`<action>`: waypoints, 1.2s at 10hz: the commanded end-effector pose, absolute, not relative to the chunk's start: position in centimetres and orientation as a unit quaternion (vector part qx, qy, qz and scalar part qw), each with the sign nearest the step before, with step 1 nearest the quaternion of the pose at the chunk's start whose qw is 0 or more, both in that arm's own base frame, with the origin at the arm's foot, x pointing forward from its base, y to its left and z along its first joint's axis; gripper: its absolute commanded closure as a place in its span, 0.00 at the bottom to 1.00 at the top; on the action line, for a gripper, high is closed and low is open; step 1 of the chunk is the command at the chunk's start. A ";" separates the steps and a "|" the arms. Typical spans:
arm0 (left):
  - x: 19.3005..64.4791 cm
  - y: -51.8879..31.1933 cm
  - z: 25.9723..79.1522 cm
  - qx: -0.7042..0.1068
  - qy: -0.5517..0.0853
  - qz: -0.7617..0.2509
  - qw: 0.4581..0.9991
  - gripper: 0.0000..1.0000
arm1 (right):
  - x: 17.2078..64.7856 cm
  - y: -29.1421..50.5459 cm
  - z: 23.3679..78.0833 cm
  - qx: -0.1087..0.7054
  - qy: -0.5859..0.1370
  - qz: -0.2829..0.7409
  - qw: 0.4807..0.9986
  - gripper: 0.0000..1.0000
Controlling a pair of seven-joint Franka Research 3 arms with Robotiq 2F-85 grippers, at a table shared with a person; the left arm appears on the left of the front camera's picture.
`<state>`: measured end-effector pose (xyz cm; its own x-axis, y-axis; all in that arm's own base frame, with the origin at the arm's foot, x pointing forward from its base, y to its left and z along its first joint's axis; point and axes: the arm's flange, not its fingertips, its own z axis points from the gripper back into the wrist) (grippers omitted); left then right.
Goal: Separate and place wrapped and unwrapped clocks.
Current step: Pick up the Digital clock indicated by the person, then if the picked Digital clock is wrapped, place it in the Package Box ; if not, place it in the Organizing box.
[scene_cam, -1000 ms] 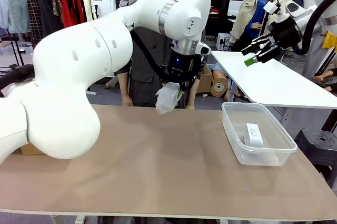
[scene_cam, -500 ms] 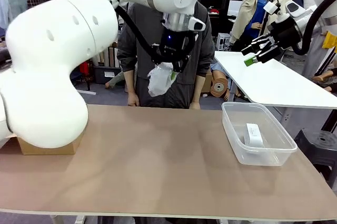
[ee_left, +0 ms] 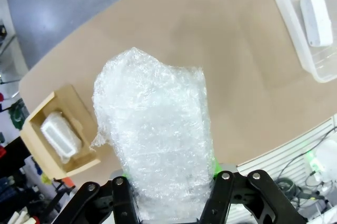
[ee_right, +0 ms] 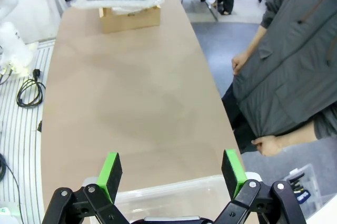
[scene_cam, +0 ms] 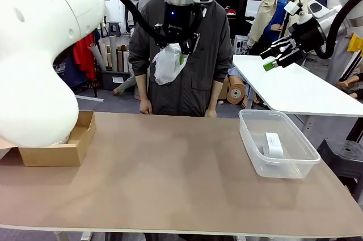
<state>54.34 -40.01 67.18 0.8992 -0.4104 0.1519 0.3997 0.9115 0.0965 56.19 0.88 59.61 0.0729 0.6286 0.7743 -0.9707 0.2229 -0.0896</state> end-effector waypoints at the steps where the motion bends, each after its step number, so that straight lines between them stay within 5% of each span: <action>1: 46.7 -35.5 59.4 0.015 -0.091 -0.194 0.977 1.00 | 56.0 0.9 59.7 0.237 -0.363 0.579 0.691 0.00; 2: 54.3 -40.0 67.2 0.031 -0.085 -0.208 0.974 1.00 | 56.0 0.9 59.7 0.237 -0.363 0.579 0.691 0.00; 12: 54.3 -40.0 67.2 0.031 -0.085 -0.208 0.974 1.00 | 56.0 0.9 59.7 0.237 -0.363 0.579 0.691 0.00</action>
